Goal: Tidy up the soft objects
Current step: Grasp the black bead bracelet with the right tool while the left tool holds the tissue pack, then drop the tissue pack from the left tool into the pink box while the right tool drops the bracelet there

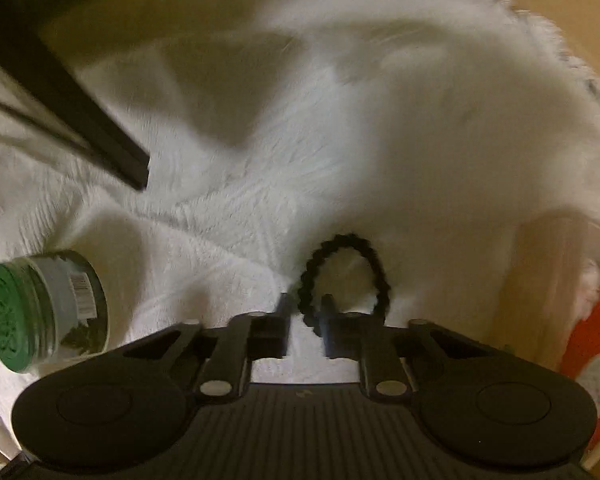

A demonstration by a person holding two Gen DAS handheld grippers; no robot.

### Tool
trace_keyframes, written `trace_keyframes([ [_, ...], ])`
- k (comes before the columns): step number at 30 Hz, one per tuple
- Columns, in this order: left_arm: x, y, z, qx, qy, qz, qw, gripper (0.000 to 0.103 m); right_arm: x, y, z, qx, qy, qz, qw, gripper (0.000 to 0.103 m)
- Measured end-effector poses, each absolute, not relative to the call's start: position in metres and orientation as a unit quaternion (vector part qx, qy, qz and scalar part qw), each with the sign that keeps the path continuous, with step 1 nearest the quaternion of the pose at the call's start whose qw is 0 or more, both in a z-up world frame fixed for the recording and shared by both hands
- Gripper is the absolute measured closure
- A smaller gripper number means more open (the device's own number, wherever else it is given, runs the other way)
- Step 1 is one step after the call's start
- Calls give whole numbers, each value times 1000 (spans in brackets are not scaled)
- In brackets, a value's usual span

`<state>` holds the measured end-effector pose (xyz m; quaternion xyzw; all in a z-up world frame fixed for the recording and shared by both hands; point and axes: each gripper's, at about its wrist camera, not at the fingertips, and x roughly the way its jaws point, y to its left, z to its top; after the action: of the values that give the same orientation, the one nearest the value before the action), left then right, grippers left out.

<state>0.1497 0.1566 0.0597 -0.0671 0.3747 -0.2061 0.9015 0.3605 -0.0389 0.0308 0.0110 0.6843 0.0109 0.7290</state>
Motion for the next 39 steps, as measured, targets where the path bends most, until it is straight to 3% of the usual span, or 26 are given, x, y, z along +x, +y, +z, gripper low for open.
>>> trace_keyframes([
  [4,148,167,73,-54,367,-200,907,81,342,-36,59,24,657,41,753,96],
  [14,170,167,135,1,322,-198,926,81,243,-64,227,84,514,154,840,96],
  [20,182,140,157,-9,325,-232,917,81,193,-126,277,116,454,125,874,96],
  [27,173,72,165,-34,331,-318,888,81,146,-202,293,142,419,63,895,96],
  [39,166,-46,135,-117,359,-412,830,79,117,-295,257,202,399,2,894,96],
])
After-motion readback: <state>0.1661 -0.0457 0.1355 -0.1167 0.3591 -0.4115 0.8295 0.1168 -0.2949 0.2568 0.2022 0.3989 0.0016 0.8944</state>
